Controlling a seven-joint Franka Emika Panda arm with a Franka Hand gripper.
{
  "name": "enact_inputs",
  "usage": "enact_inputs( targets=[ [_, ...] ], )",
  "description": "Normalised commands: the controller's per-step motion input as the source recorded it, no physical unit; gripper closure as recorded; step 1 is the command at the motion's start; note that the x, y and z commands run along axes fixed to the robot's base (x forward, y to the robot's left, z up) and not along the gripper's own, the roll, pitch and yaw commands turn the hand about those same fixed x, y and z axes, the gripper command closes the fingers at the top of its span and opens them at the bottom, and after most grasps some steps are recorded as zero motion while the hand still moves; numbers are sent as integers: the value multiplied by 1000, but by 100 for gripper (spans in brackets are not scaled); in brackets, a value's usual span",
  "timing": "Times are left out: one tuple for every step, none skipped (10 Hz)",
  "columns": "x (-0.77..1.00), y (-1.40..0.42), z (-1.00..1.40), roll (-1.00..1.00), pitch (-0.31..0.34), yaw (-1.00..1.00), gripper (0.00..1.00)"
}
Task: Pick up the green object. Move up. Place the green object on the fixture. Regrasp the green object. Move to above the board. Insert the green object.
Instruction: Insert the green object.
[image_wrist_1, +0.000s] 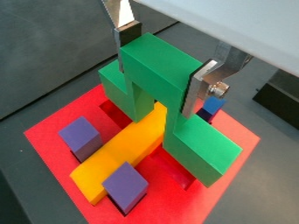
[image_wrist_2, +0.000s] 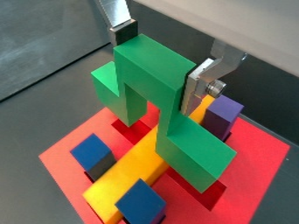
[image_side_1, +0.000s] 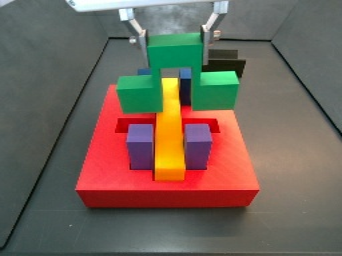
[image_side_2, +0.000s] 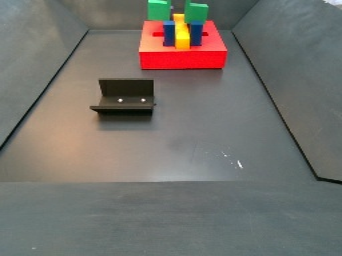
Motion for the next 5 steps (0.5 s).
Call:
enact_inputs(
  targets=[
    [-71, -63, -203, 0, -101, 83, 100],
    [-83, -60, -237, 0, -109, 94, 100],
    [-63, -69, -254, 0, -117, 97, 100],
    [-9, -71, -271, -9, -133, 109, 100],
    [0, -34, -269, -13, -140, 109, 100]
  ],
)
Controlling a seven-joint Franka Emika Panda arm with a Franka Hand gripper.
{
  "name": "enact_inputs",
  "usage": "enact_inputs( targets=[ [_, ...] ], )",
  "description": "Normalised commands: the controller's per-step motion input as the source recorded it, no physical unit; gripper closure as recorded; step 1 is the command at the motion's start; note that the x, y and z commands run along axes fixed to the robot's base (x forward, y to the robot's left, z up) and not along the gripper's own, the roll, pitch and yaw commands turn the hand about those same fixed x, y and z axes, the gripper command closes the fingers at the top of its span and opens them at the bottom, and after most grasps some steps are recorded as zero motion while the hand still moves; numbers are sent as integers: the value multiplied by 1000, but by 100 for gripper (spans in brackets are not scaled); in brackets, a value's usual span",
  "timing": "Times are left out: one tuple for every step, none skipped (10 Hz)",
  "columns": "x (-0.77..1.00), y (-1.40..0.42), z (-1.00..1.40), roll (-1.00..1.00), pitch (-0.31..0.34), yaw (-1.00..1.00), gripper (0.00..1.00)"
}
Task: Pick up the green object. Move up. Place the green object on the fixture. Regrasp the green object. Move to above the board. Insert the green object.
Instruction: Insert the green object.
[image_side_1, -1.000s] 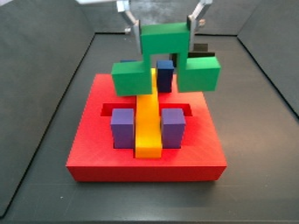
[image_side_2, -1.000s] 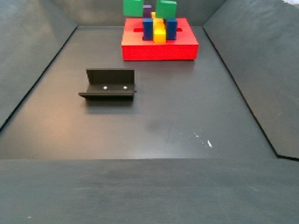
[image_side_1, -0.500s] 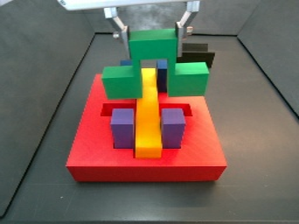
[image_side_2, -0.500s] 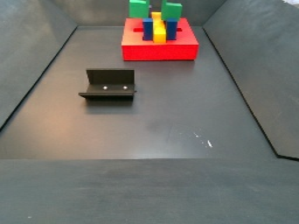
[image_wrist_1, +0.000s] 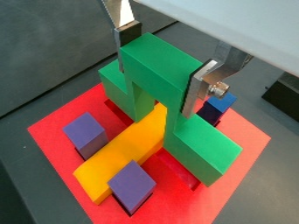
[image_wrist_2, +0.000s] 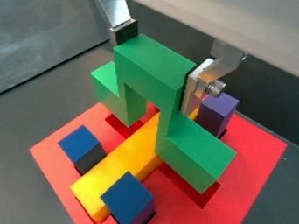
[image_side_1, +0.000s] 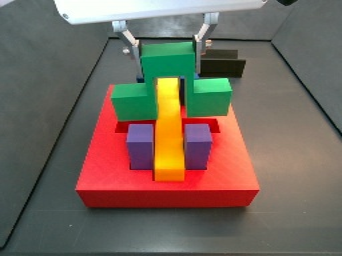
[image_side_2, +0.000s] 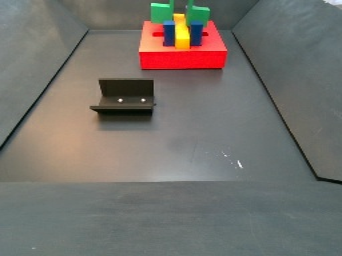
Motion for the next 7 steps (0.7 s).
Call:
enact_inputs(
  targets=[
    [0, 0, -274, -20, -131, 86, 100],
    [-137, 0, -197, -59, -116, 11, 100],
    [-214, 40, -43, -139, -111, 0, 100],
    [-220, 20, 0, -129, -109, 0, 100],
    [-217, 0, -23, -97, -107, 0, 100],
    [-151, 0, -86, -69, -113, 17, 100],
    [-60, 0, -143, -71, -126, 51, 100]
  ],
)
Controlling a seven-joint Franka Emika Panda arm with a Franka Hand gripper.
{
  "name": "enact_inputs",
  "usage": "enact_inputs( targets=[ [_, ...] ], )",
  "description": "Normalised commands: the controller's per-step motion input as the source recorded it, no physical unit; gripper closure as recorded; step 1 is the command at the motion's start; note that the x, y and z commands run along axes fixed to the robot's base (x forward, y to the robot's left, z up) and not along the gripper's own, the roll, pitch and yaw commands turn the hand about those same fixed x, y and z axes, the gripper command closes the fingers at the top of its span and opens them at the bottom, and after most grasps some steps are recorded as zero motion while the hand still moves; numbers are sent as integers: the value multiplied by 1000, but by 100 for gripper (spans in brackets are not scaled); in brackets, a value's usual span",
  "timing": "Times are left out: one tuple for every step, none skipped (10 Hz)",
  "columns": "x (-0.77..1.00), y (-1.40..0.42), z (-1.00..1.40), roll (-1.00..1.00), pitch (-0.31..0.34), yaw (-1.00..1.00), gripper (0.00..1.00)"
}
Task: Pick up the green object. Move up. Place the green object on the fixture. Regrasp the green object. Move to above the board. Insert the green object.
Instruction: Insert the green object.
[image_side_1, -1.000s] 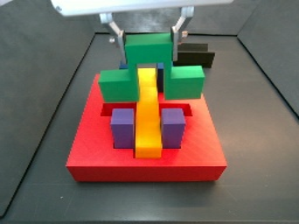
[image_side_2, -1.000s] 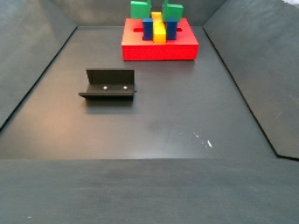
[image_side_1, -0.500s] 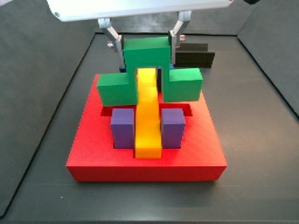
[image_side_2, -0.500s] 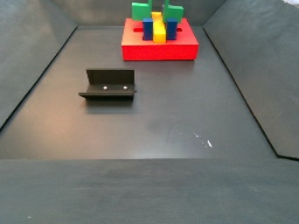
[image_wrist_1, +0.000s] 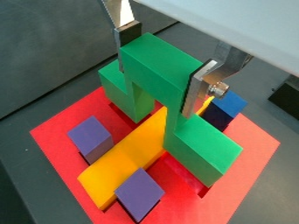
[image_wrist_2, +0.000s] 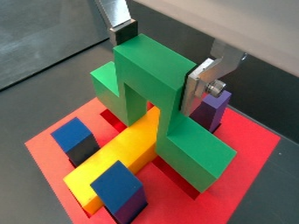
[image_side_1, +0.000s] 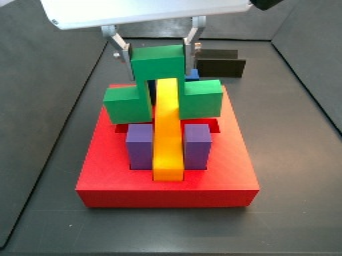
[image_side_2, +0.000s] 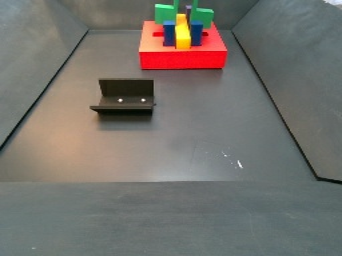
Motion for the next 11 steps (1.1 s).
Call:
enact_inputs(
  targets=[
    [0, -6, -180, -59, -136, 91, 100],
    [80, -46, -189, 0, -129, 86, 100],
    [309, -89, -211, 0, -77, 31, 100],
    [346, -63, -197, 0, -31, 20, 100],
    [206, -71, -243, 73, 0, 0, 100],
    [151, -11, -223, 111, 0, 0, 100],
    [157, 0, -174, 114, 0, 0, 100],
    [46, 17, -146, 139, 13, 0, 100],
    [0, 14, -151, 151, 23, 0, 100],
    [0, 0, -166, 137, 23, 0, 100],
    [23, 0, -140, 131, 43, 0, 100]
  ],
)
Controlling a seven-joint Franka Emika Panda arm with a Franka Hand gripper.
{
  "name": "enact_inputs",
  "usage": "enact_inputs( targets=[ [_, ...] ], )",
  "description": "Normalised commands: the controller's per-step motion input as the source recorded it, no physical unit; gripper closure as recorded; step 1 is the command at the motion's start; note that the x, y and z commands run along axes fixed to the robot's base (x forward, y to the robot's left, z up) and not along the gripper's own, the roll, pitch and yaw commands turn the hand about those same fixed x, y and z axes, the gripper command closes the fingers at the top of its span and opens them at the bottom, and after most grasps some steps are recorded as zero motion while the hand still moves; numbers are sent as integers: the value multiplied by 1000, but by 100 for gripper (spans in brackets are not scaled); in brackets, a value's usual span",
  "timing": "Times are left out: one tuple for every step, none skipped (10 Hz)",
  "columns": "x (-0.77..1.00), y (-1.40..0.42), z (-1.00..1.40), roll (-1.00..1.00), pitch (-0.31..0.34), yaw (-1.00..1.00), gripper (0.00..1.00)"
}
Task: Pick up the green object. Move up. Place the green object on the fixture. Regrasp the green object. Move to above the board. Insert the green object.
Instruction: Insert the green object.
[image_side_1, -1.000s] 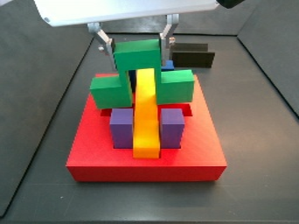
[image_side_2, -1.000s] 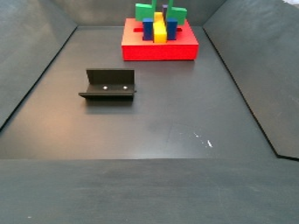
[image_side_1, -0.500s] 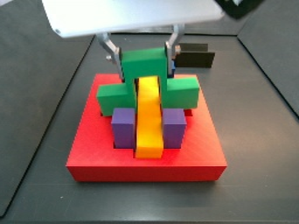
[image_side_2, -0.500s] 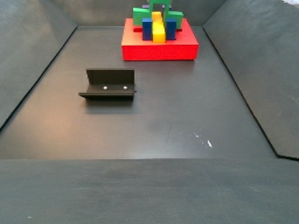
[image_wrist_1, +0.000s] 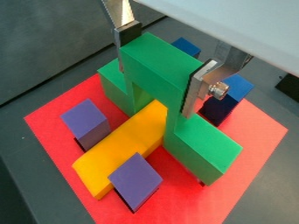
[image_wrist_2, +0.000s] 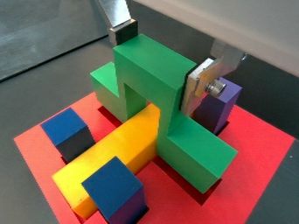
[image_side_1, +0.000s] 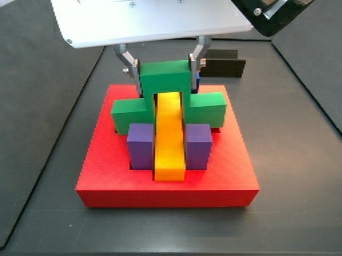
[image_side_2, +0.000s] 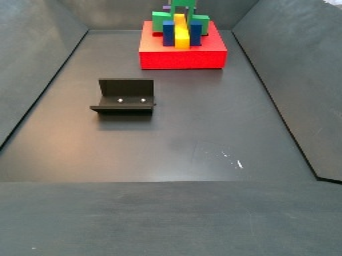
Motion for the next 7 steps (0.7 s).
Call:
enact_inputs(
  targets=[
    [71, 43, -146, 179, 69, -20, 100],
    [131, 26, -174, 213, 74, -29, 100],
    [146, 11, -160, 197, 67, -26, 100],
    [177, 37, -97, 177, 76, -34, 100],
    [211, 89, 0, 84, 100, -43, 100],
    [163, 9, 0, 96, 106, -17, 100],
    [131, 0, 0, 124, 84, -6, 100]
  ],
)
